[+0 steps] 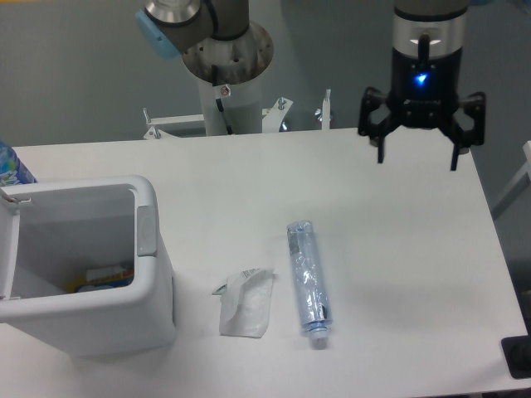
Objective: Open the trash can
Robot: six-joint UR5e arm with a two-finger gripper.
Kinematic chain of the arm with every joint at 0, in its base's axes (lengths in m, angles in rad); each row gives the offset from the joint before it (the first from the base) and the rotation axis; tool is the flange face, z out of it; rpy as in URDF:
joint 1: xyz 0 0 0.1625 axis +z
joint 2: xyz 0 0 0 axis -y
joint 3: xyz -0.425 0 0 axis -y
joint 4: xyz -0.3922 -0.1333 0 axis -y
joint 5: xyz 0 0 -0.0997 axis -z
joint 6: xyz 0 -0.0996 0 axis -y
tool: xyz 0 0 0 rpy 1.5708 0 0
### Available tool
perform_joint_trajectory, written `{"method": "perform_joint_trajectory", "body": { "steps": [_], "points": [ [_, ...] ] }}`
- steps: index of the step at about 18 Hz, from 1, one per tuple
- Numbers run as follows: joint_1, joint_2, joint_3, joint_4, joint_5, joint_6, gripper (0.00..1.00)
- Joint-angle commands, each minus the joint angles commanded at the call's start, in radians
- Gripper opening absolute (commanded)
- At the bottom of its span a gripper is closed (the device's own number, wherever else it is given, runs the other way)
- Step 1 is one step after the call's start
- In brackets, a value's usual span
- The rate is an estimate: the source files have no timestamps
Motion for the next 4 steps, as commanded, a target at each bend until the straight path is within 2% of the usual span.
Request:
{"method": "perform_joint_trajectory", "body": {
  "steps": [4],
  "points": [
    [0.020,-0.002,-0.003,0.005,-0.002,0.002,1.00]
  ]
}}
